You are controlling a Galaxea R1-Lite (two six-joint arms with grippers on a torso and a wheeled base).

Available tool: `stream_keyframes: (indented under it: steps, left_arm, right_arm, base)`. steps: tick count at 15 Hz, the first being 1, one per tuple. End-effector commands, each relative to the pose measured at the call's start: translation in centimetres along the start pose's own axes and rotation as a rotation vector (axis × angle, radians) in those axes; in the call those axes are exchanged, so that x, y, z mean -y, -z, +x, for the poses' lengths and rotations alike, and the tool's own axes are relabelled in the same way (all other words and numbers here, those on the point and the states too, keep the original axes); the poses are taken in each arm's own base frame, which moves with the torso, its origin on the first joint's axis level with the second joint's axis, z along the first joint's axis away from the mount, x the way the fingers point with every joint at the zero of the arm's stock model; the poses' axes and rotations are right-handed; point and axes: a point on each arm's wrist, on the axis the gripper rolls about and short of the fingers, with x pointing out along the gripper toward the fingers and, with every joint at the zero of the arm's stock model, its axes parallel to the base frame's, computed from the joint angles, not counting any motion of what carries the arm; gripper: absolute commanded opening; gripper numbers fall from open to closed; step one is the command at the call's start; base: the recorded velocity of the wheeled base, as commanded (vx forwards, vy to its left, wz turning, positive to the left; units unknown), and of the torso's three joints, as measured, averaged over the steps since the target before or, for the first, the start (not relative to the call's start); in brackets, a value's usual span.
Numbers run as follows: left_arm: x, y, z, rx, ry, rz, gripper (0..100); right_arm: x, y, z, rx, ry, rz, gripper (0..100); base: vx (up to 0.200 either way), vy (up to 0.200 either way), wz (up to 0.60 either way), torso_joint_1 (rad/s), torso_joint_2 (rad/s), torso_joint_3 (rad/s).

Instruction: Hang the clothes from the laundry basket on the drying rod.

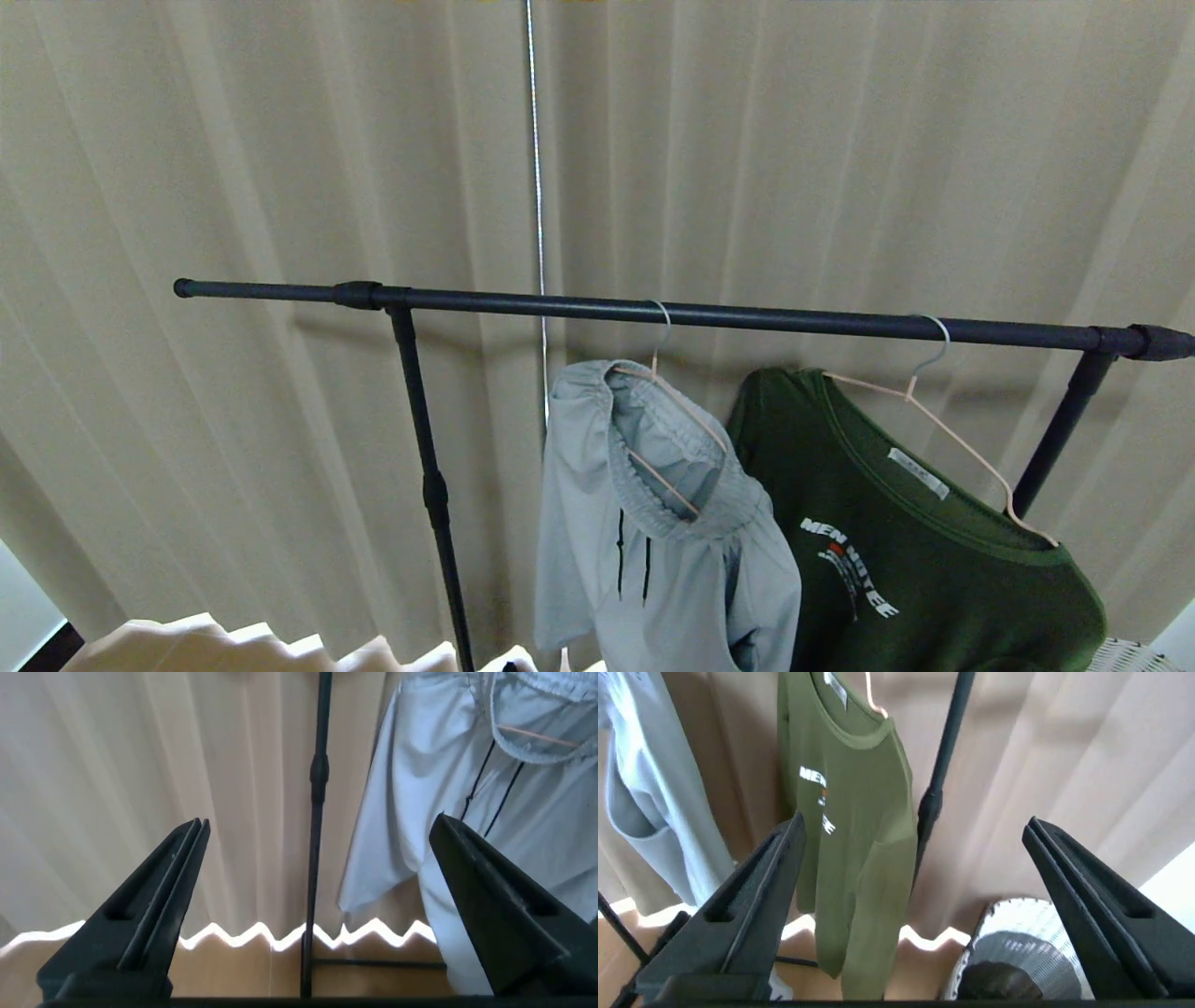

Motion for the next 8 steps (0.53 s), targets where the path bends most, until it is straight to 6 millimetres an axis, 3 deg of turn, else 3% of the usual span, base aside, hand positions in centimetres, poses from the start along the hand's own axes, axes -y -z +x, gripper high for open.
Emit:
stream_keyframes:
  steps: [1,8]
  left_arm:
    - [0.03,0.02,0.02,-0.002,0.017,0.0,100]
    - [0.2,0.03,0.05,0.006,0.095,0.002,100]
  right_arm:
    - [-0.22,1.08,0.73,0.015,-0.045,0.013,100]
    - [-0.38,1.04,0.72,0.02,-0.114,0.024,100]
  base:
    - [0.0,0.0,0.0,0.0,0.0,0.0]
    - [0.0,0.0,0.0,0.0,0.0,0.0]
